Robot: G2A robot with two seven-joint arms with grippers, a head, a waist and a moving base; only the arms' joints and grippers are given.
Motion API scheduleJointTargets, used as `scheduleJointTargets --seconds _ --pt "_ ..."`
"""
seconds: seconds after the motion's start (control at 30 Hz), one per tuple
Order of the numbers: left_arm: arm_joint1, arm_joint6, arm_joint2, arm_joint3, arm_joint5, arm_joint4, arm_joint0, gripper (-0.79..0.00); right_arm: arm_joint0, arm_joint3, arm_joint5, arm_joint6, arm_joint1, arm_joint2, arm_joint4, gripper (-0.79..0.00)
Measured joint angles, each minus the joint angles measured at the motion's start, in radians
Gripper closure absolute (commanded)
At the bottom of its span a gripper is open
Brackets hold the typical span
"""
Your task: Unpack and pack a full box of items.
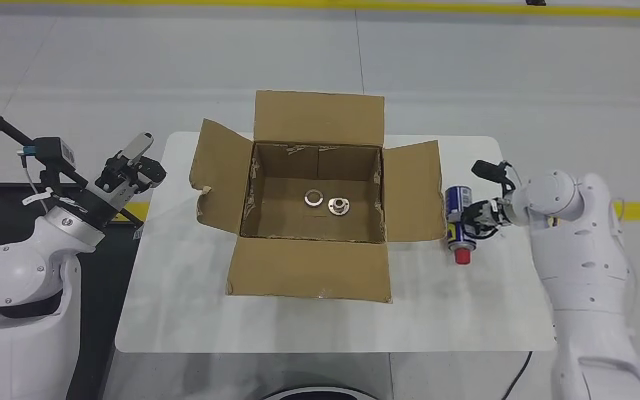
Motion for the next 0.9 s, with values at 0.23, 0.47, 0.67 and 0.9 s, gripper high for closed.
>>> scheduleJointTargets --seconds 0.23,0.47,0.67,0.9 --pt "0.0 0.0 0.0 0.0 0.0 0.0 0.0 -0.785 -0.013 -0.021 0.023 0.004 0.005 -0.021 -0.004 -0.385" --pt "0.0 0.0 0.0 0.0 0.0 0.0 0.0 -0.785 -0.017 -0.029 0.033 0.004 0.008 -0.045 -0.006 -0.489" --pt "0.0 0.0 0.0 0.0 0.0 0.0 0.0 -0.785 -0.01 -0.02 0.04 0.001 0.01 -0.065 -0.005 -0.579" --pt "0.0 0.0 0.0 0.0 0.0 0.0 0.0 -0.785 -0.004 -0.009 0.04 -0.002 0.013 -0.08 0.002 -0.625"
